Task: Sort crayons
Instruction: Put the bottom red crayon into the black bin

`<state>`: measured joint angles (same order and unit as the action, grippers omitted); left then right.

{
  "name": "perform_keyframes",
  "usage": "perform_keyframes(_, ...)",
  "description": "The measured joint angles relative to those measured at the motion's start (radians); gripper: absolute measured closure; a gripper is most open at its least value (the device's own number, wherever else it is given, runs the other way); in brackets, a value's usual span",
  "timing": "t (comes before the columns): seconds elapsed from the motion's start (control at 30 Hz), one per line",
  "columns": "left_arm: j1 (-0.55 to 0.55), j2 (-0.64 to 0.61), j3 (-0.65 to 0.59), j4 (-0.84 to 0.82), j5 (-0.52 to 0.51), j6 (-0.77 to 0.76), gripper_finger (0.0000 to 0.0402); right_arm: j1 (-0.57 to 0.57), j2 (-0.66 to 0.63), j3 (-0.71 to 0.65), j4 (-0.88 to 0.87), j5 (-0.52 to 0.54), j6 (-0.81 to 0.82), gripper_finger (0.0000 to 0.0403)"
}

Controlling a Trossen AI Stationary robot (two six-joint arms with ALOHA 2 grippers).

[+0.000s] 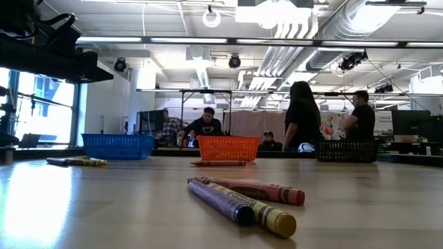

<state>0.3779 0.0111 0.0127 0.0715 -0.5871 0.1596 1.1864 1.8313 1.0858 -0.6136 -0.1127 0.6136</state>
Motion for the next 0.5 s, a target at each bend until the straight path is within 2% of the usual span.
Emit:
perform_keyframes(0.2, 0.0, 0.0, 0.0, 0.0, 0.0, 0.0, 0.0342, -0.023, -0.005, -0.037, 0.021, 0.002, -0.011, 0.029)
perform_keyframes(0.3, 0.0, 0.0, 0.0, 0.0, 0.0, 0.0, 0.0342, -0.042, -0.005, -0.038, 0.016, 0.013, -0.013, 0.032)
perform_keyframes(0.43, 0.0, 0.0, 0.0, 0.0, 0.0, 0.0, 0.0342, -0.077, -0.004, -0.04, 0.006, -0.005, -0.013, 0.0384)
perform_keyframes(0.5, 0.0, 0.0, 0.0, 0.0, 0.0, 0.0, 0.0342, -0.092, -0.003, -0.04, 0.003, -0.02, -0.02, 0.0392)
